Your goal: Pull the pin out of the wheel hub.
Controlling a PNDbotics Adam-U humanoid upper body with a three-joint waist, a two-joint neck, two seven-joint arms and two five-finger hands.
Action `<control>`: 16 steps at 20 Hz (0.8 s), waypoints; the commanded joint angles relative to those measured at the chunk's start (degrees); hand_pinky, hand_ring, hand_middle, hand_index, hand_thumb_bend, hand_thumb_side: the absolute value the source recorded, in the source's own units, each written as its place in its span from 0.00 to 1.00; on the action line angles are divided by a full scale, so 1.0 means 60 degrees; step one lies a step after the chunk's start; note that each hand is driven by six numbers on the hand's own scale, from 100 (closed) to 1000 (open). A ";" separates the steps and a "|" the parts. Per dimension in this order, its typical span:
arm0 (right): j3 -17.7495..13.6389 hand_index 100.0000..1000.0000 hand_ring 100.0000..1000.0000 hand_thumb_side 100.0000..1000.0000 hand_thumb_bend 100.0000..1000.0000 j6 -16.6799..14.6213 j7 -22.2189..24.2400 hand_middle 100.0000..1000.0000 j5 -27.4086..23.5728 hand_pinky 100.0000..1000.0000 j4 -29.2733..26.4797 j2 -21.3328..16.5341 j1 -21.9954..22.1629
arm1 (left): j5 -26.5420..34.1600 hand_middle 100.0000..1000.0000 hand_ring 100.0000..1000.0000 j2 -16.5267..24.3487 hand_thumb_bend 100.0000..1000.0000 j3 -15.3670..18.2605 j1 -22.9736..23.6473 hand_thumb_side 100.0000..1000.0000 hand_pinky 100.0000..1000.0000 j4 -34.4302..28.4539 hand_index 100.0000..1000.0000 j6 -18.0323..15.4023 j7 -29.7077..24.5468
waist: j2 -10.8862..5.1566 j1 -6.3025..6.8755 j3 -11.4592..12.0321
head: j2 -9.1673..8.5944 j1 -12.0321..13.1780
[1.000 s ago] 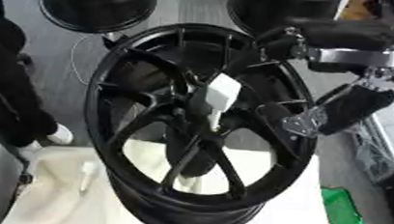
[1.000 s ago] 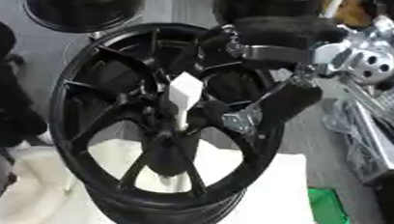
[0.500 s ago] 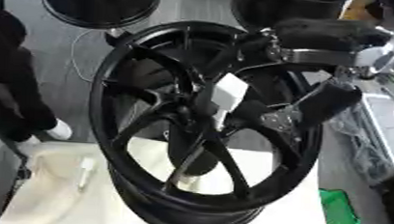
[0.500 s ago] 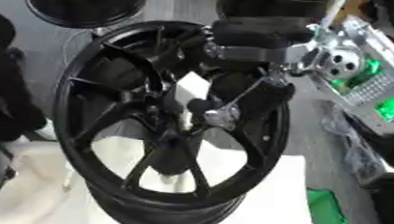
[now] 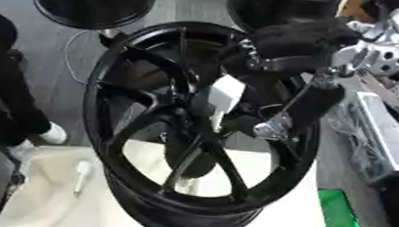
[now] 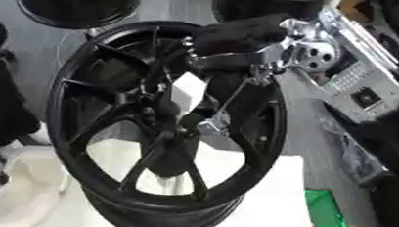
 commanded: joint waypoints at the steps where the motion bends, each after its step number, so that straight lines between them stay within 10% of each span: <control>1: -0.0151 0.90 0.89 0.30 0.17 -0.0293 0.0317 0.82 0.0249 0.94 -0.0104 -0.0391 -0.0161 | -0.0015 0.73 0.77 0.0140 0.00 0.0072 -0.0085 0.71 0.58 -0.0158 0.73 0.0035 -0.0037 | -0.0122 0.0109 0.0019 | -0.0009 -0.0169; 16: -0.0619 0.90 0.89 0.35 0.34 -0.0306 -0.0180 0.80 0.1415 0.95 -0.0104 -0.0331 -0.0291 | -0.0127 0.72 0.76 0.0029 0.00 0.0022 -0.0097 0.71 0.57 -0.0125 0.73 0.0040 -0.0119 | 0.0054 0.0219 0.0104 | -0.0009 -0.0405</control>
